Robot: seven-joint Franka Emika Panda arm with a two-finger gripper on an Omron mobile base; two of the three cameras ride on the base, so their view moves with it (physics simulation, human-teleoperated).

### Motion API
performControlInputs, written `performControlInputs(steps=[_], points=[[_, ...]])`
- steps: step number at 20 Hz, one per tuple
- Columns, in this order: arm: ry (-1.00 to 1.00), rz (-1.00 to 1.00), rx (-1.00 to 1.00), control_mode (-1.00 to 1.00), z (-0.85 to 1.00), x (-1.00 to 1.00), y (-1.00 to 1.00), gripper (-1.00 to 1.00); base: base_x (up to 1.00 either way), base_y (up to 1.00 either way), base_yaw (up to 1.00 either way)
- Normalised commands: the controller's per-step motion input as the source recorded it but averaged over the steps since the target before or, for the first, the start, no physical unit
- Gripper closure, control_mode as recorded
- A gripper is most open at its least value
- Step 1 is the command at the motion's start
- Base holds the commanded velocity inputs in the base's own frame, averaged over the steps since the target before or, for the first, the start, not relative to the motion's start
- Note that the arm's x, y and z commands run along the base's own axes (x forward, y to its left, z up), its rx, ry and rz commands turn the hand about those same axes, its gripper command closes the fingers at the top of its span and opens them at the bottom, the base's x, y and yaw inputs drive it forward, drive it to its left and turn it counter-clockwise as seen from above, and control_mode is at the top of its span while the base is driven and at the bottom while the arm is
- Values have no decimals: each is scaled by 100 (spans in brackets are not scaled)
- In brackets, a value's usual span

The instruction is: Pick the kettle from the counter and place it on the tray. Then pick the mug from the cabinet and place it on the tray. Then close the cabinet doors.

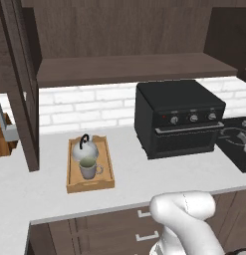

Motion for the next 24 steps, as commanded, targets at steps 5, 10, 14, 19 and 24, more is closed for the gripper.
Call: performControlInputs(steps=[5,10,14,19,24], points=[[0,0,0,-100,-1,0,-17,-100,0,0,0],[0,0,1,-100,-1,0,-27,-100,0,0,0],[-1,0,6,-100,-5,3,-45,-100,0,0,0],[0,0,7,-100,-19,13,-48,-100,0,0,0],[-3,0,6,-100,-5,11,-55,-100,0,0,0]])
